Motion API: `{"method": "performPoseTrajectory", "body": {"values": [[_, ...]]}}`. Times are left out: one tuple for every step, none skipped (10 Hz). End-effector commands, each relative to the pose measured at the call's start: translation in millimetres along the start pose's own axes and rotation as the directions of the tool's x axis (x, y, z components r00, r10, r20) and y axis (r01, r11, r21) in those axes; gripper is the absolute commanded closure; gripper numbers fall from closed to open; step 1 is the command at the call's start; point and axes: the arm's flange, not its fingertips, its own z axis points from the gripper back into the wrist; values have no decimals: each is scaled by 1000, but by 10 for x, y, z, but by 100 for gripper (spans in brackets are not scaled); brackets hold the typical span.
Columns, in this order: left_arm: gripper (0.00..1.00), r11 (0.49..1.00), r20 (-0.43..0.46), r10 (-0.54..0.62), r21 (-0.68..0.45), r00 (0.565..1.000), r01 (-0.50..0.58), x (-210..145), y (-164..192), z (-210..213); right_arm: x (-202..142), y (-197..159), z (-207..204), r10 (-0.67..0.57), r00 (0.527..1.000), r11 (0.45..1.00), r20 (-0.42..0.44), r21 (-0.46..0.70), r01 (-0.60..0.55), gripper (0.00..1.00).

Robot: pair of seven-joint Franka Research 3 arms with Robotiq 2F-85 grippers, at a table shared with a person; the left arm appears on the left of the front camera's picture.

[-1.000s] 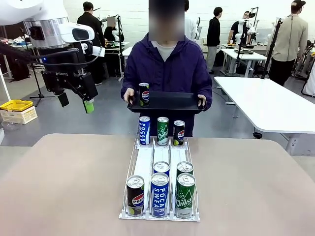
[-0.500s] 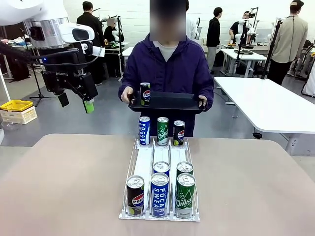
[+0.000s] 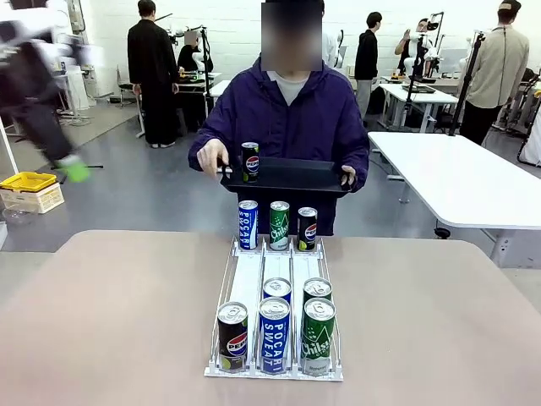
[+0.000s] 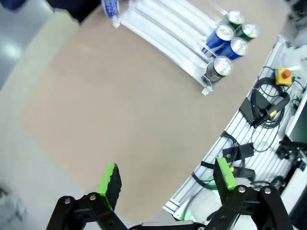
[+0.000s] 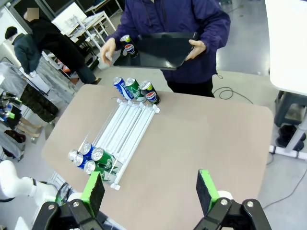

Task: Retrieve and hand over the desired beverage to the person.
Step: Pick up another can of the same type that the person held from the Automatic Can Dispenser.

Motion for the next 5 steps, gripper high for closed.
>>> {"method": "performPoseTrajectory", "body": {"values": [[0, 996, 197, -62, -55, 978, 74, -592, 22, 153, 1, -8, -13, 10, 1000, 999, 14, 31, -11, 0], [0, 994, 230, -44, -83, 972, 65, -688, 164, 251, 1, -8, -13, 10, 1000, 999, 14, 31, -11, 0], [0, 990, 259, -35, -120, 965, 68, -709, 321, 382, 1, -8, -13, 10, 1000, 999, 14, 31, -11, 0], [0, 988, 319, -18, -143, 948, 66, -707, 415, 444, 1, -8, -13, 10, 1000, 999, 14, 31, -11, 0], [0, 990, 350, 1, -135, 937, 49, -667, 451, 431, 1, -8, -13, 10, 1000, 999, 14, 31, -11, 0]]}}
